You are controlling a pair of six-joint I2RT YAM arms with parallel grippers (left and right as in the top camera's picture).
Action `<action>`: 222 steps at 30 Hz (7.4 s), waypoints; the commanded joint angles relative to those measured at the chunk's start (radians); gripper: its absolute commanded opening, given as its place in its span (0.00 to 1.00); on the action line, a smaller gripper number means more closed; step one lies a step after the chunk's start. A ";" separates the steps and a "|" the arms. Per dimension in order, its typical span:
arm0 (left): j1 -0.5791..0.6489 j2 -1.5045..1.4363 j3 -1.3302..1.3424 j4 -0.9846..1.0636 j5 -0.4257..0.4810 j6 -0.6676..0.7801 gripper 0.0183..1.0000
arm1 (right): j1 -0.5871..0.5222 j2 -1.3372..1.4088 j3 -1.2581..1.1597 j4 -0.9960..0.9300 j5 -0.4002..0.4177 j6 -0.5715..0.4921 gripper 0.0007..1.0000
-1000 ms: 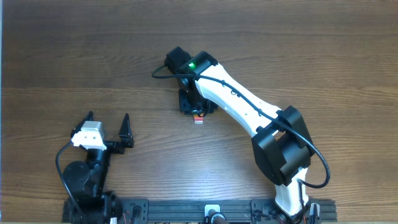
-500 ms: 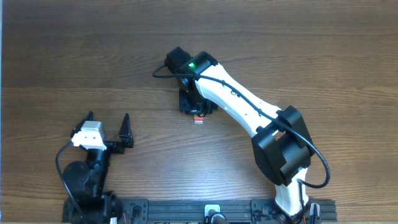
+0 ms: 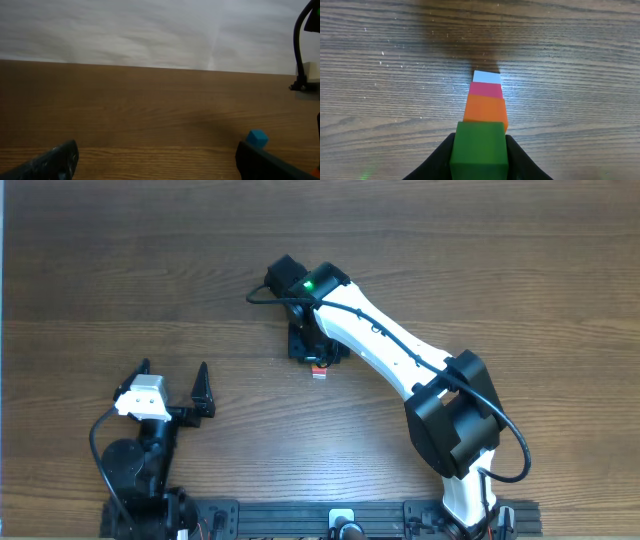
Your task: Stack Cubes
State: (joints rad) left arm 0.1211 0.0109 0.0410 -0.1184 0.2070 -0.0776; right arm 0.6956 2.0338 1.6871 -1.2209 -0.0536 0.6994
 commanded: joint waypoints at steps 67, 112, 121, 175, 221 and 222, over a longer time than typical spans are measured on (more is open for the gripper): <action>0.005 -0.007 -0.009 0.004 0.010 0.014 1.00 | -0.011 0.013 0.027 0.017 0.048 0.087 0.29; 0.005 -0.007 -0.009 0.004 0.010 0.014 1.00 | -0.011 0.012 0.047 -0.006 0.055 0.044 0.88; 0.005 -0.007 -0.009 0.004 0.010 0.014 1.00 | -0.051 0.016 0.220 -0.154 0.096 -0.058 0.98; 0.005 -0.007 -0.009 0.004 0.010 0.014 1.00 | -0.160 0.603 0.758 -0.249 0.026 -0.243 0.97; 0.005 -0.007 -0.009 0.004 0.010 0.014 1.00 | -0.147 0.617 0.736 -0.218 0.047 -0.179 0.61; 0.005 -0.007 -0.009 0.004 0.010 0.014 1.00 | -0.147 0.617 0.734 -0.217 0.047 -0.176 0.58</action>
State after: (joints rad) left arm 0.1211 0.0109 0.0410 -0.1184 0.2070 -0.0772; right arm 0.5430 2.6324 2.4252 -1.4418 -0.0231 0.5144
